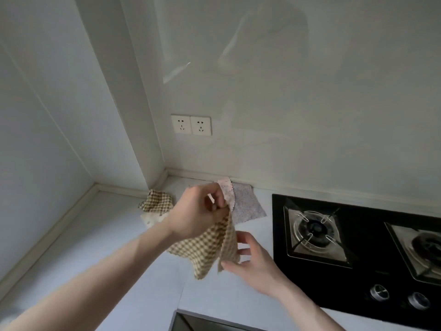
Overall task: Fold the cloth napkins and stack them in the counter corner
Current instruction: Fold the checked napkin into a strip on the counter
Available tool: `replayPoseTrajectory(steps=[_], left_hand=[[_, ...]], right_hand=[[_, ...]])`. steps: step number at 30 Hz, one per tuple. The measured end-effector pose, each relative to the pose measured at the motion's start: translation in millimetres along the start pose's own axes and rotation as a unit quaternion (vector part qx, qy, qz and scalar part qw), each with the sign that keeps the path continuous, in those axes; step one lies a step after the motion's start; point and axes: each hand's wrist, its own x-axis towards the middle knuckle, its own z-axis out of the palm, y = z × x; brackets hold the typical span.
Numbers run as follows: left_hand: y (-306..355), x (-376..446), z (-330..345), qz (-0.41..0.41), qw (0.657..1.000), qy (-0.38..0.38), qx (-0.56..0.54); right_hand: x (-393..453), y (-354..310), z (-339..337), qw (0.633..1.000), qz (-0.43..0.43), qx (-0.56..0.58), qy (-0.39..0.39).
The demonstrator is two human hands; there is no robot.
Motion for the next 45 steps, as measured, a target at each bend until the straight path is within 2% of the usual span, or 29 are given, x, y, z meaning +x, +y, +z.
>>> replayPoseTrajectory(steps=[4,7,11,15,20,24,28,31,37,41,45], left_hand=[[-38,-7,58,-0.026,0.997,-0.004,-0.067],[-93,-14,111,-0.077,0.993,0.014,-0.088],[-178,-29,186,-0.152,0.988,-0.001,-0.041],[-233,-50,237,-0.117,0.993,-0.004,0.008],[-258,-64,261,-0.043,0.995,0.092,0.016],[-259,-70,267,-0.014,0.994,0.106,-0.004],[-259,-76,271,-0.001,0.992,0.123,0.025],[-242,-91,269,-0.006,0.99,0.14,0.021],[-156,-131,218,0.07,0.989,0.111,0.069],[-99,-157,187,0.122,0.978,0.081,0.146],[-58,-174,165,0.163,0.97,0.084,0.161]], right_hand=[[21,34,8,0.999,0.013,-0.011,0.046],[44,85,10,0.996,0.02,-0.036,0.079],[71,172,11,0.99,0.025,-0.1,0.099],[85,220,18,0.977,-0.037,-0.158,0.137],[88,240,31,0.953,-0.131,-0.211,0.174],[90,253,33,0.94,-0.153,-0.245,0.182],[97,259,39,0.921,-0.164,-0.29,0.201],[91,256,44,0.924,-0.155,-0.281,0.206],[47,234,49,0.953,-0.116,-0.245,0.136],[7,206,53,0.931,-0.192,-0.261,0.168],[-31,173,44,0.941,-0.247,-0.169,0.156]])
